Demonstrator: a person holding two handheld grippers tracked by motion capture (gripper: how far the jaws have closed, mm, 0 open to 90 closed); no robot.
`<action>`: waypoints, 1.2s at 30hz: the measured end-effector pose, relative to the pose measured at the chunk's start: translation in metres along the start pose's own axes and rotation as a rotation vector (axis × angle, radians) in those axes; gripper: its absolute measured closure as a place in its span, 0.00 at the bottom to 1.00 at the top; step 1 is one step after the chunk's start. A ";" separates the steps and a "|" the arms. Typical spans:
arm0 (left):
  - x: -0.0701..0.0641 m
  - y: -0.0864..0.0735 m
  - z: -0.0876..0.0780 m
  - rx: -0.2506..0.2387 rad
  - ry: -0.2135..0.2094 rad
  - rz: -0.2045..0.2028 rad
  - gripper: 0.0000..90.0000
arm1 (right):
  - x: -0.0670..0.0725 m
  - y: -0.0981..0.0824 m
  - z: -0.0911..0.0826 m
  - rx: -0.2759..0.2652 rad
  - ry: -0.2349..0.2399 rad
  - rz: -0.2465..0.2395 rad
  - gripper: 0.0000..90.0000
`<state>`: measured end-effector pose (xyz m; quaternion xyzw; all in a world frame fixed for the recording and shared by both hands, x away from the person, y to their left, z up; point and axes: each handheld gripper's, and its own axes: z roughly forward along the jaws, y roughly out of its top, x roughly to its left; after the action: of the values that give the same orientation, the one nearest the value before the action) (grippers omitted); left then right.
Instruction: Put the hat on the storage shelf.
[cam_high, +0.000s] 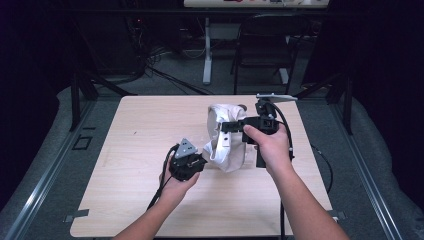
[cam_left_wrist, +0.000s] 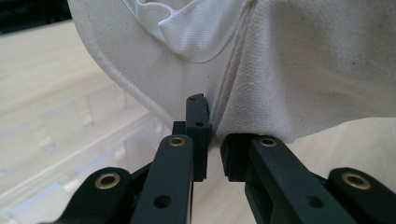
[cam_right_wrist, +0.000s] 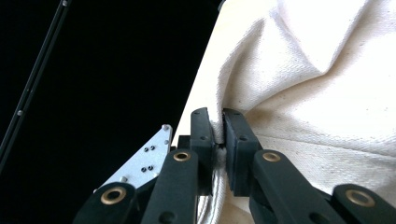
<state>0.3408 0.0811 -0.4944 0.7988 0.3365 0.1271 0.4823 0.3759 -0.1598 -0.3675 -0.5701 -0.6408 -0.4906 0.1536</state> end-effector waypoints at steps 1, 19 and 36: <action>0.001 0.000 0.000 -0.001 -0.002 0.003 0.93 | -0.001 0.000 0.000 0.007 -0.005 -0.008 0.93; 0.012 -0.003 0.005 0.066 0.002 -0.032 0.94 | -0.015 0.000 0.009 -0.006 -0.010 0.034 0.93; 0.023 0.009 0.003 0.126 -0.033 -0.061 0.94 | -0.018 -0.002 0.014 -0.049 -0.057 -0.005 0.79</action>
<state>0.3631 0.0916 -0.4909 0.8189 0.3599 0.0776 0.4403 0.3850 -0.1585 -0.3887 -0.5859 -0.6341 -0.4901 0.1202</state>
